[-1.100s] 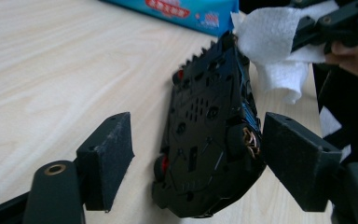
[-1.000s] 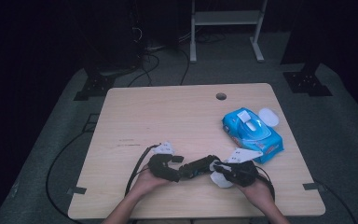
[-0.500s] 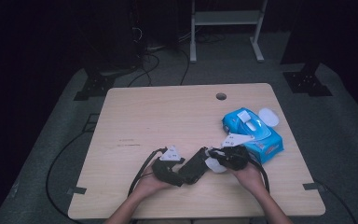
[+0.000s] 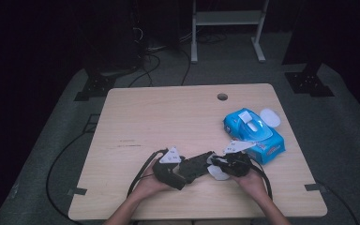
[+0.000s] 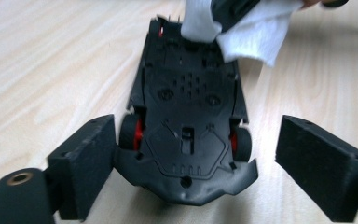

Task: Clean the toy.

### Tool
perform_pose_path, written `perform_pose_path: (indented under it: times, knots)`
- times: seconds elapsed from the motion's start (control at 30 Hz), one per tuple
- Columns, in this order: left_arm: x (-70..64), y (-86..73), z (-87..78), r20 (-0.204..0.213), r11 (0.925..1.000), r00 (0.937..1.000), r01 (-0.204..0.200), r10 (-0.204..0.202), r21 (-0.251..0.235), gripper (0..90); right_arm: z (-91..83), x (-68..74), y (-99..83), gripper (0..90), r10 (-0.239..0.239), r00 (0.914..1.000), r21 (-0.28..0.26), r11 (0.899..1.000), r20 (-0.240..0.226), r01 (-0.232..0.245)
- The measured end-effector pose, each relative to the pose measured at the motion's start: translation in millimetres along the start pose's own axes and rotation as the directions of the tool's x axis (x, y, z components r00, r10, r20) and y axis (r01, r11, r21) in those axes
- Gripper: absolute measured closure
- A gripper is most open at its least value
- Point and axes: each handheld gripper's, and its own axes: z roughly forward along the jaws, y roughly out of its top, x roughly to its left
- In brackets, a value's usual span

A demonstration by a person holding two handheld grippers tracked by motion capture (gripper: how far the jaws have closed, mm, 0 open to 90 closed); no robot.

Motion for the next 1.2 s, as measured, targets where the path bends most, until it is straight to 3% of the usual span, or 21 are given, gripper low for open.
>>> perform_pose_path:
  times: [0.23,0.33,0.37,0.47,0.6,0.7,0.8,0.9,0.93,0.97,1.07,1.13,1.2]
  knots:
    - [-0.8,-3.0,7.6,-0.044,0.9961,0.9972,-0.057,0.06,0.067,11.1,-0.4,-1.6,-2.3,81.5,0.03,0.9995,-0.012,0.999,-0.011,-0.03]
    - [-0.6,-6.7,8.3,-0.073,0.9925,0.9932,-0.084,0.091,0.088,20.2,-0.5,-0.5,-2.8,81.5,0.032,0.9995,-0.017,0.999,-0.005,-0.033]
    - [0.4,-6.8,7.2,-0.062,0.9936,0.9949,-0.075,0.08,0.085,22.8,-0.6,0.4,-2.7,81.5,0.03,0.9995,-0.017,0.999,0.0,-0.03]
    - [0.4,-6.4,6.7,-0.06,0.9935,0.9951,-0.074,0.079,0.086,23.3,1.2,10.2,0.5,81.6,-0.002,0.9998,-0.008,1.0,0.019,0.003]
    - [0.8,-6.8,6.6,-0.057,0.9941,0.9954,-0.073,0.078,0.08,23.4,13.0,32.9,8.7,81.6,-0.067,0.9975,-0.01,0.998,-0.022,0.067]
    - [-0.5,-7.2,6.9,-0.065,0.992,0.9933,-0.09,0.096,0.088,23.4,25.7,54.2,14.4,81.4,-0.124,0.9888,-0.021,0.992,-0.083,0.123]
    - [-0.1,-7.2,6.5,-0.062,0.9925,0.9937,-0.088,0.093,0.084,23.5,28.9,62.8,18.0,81.5,-0.174,0.9819,-0.01,0.985,-0.075,0.174]
    - [0.4,-7.0,6.8,-0.057,0.9943,0.9951,-0.077,0.081,0.074,23.5,23.4,50.3,16.3,81.5,-0.142,0.9889,-0.005,0.99,-0.045,0.142]
    - [0.2,-6.9,6.7,-0.057,0.9943,0.9951,-0.076,0.08,0.074,23.5,17.7,36.9,13.3,81.5,-0.094,0.9955,-0.004,0.996,-0.009,0.094]
    - [0.1,-6.9,6.6,-0.058,0.9943,0.995,-0.077,0.081,0.074,23.5,17.7,36.9,13.3,81.5,-0.094,0.9955,-0.004,0.996,-0.009,0.094]
    - [0.0,-6.9,6.8,-0.054,0.9943,0.995,-0.08,0.083,0.071,23.5,11.2,24.0,8.8,81.5,-0.029,0.9996,-0.013,1.0,-0.006,0.029]
    - [0.0,-6.6,7.3,-0.052,0.9943,0.9952,-0.08,0.084,0.071,23.5,11.4,25.2,8.2,81.5,-0.026,0.9996,-0.015,1.0,-0.008,0.026]
    - [-0.6,-6.5,7.5,-0.053,0.9943,0.9952,-0.079,0.083,0.071,23.5,16.7,35.1,9.7,81.5,-0.046,0.9982,-0.021,0.999,-0.037,0.046]
